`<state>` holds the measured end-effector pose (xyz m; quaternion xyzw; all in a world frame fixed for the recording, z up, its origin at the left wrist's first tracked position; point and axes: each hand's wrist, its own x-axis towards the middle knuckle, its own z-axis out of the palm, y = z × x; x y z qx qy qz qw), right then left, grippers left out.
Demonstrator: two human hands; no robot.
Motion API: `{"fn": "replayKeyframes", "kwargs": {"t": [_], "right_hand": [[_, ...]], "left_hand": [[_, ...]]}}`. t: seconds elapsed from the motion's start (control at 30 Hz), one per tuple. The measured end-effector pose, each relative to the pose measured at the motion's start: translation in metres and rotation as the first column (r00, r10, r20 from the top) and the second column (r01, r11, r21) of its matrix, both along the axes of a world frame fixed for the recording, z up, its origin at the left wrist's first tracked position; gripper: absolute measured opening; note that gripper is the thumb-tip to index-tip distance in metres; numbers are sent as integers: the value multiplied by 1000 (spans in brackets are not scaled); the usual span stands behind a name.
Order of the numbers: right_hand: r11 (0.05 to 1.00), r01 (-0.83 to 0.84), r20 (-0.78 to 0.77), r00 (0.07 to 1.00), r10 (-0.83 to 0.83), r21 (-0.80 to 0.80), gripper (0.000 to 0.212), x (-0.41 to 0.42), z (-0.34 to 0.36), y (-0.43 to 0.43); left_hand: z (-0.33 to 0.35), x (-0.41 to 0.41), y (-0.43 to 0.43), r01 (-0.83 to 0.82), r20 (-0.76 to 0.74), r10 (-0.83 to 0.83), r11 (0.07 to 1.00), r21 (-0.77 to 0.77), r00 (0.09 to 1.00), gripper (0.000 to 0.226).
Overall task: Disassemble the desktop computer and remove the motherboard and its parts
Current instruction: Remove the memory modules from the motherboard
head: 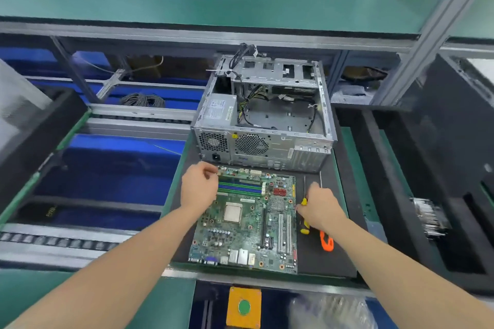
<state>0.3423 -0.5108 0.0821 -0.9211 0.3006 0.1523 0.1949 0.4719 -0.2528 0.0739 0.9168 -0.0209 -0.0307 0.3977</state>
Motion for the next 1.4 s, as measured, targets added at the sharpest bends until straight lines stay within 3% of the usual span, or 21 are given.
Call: {"fn": "replayKeyframes", "kwargs": {"t": [0.1,0.2,0.27,0.33,0.53,0.67,1.07,1.4], "right_hand": [[991,-31,-23,999,29,-128,35,6,7,5],[967,-38,197,976,90,-252,30,20,11,21],[995,-25,357,932,57,-94,31,34,6,41],[999,11,407,913,-27,42,33,46,-6,61],[963,263,429,864,-265,63,32,56,-41,83],[968,236,485,838,-249,88,30,52,-49,83],[952,225,527,794,-301,205,18,50,-45,76],[958,235,526,801,-286,163,21,51,-52,80]], "left_hand": [[-9,14,13,-13,-14,13,1000,-23,1000,12],[-21,20,21,9,-56,-11,999,-43,998,5],[-29,21,24,19,-71,-22,998,-53,997,8],[-35,23,27,18,-64,-22,998,-57,998,12],[-45,27,29,90,-42,-89,996,16,995,36],[-50,27,27,73,-27,-72,997,14,997,33],[-56,26,22,95,32,-104,975,202,994,28],[-54,25,16,124,-19,-124,945,303,992,31]]}}
